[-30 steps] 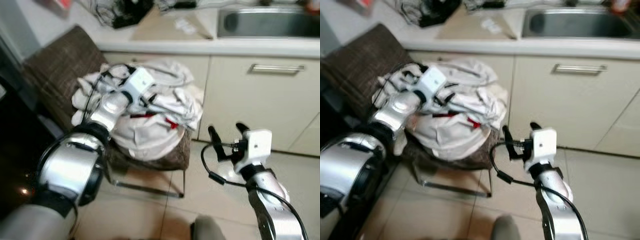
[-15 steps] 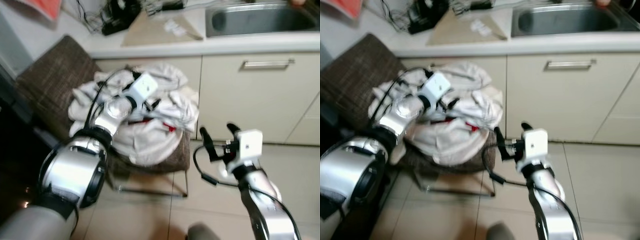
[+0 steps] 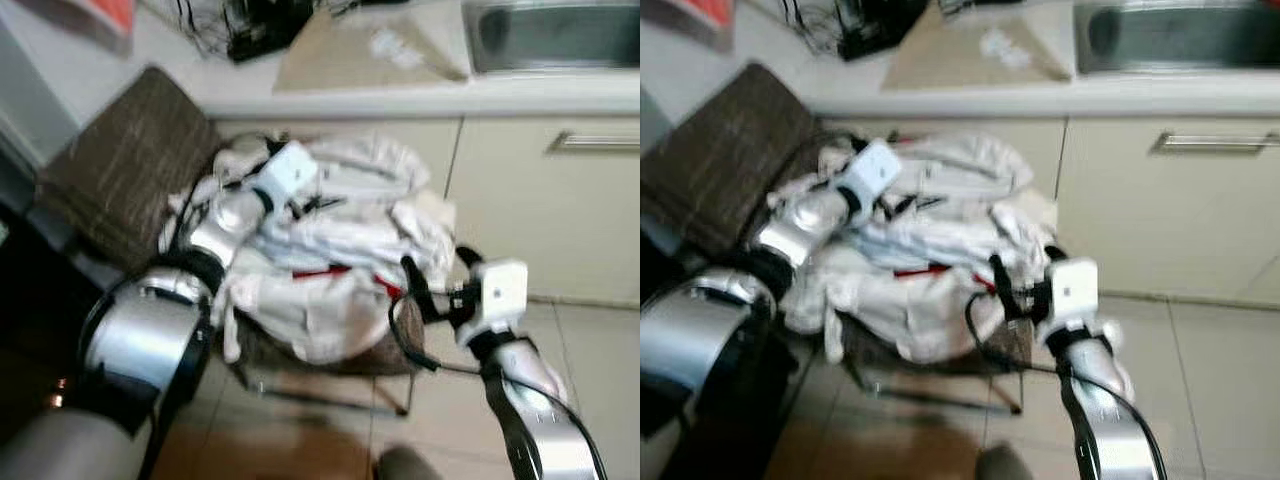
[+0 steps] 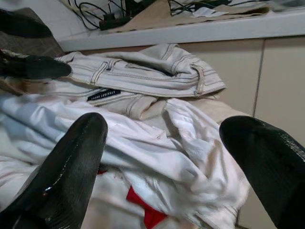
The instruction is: Clothes washing
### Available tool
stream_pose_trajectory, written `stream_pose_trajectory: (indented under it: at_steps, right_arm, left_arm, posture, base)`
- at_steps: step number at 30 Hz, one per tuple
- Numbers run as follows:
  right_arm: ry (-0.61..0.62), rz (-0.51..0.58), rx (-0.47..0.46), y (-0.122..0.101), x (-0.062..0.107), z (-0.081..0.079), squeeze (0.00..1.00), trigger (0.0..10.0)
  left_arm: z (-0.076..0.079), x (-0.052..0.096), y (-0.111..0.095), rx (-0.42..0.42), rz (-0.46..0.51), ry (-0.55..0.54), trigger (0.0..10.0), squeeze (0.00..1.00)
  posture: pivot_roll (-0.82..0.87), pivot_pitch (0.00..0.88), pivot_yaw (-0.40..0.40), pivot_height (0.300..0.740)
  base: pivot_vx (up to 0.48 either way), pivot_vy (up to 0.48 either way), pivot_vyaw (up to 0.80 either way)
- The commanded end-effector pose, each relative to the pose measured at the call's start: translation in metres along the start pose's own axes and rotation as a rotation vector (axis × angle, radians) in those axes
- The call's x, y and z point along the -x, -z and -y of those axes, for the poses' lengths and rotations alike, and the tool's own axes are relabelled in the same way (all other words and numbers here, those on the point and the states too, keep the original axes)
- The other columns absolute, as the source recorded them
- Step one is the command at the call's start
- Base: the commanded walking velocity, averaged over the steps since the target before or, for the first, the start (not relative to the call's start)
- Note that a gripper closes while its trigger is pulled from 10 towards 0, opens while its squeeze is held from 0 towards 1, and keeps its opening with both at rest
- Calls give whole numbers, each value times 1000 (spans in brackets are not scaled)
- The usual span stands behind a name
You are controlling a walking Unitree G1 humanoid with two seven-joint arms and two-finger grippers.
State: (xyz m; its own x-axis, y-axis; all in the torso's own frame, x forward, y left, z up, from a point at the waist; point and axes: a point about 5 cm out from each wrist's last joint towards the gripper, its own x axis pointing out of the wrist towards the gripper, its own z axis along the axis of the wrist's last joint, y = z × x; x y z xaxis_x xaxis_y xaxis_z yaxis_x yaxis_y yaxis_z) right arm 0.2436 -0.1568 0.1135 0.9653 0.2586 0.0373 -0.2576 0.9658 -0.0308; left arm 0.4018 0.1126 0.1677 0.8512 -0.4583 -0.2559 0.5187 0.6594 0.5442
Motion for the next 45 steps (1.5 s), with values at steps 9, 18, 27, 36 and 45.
stream_pose_trajectory:
  at_steps: [9,18,27,36,45]
  right_arm:
    - [-6,-14,3,3,5,3,0,10000]
    - [-24,-17,-7,6,-2,2,0,10000]
    - [-40,-25,-3,7,1,-4,0,10000]
    - [4,-63,14,7,30,-1,0,10000]
    - [26,-78,8,5,43,-6,0,10000]
  left_arm:
    - [-24,12,11,28,-76,42,10000,0]
    - [-29,17,4,59,-7,134,10000,0]
    - [-7,10,8,85,3,167,10000,0]
    - [18,3,9,-17,12,209,10000,0]
    - [43,-2,10,-84,37,212,10000,0]
  posture:
    - [-423,11,179,740]
    - [-384,0,166,740]
    - [-402,33,166,740]
    - [-480,133,170,740]
    - [-514,163,167,740]
  base:
    - [0,0,0]
    - [0,0,0]
    - [0,0,0]
    - [0,0,0]
    - [0,0,0]
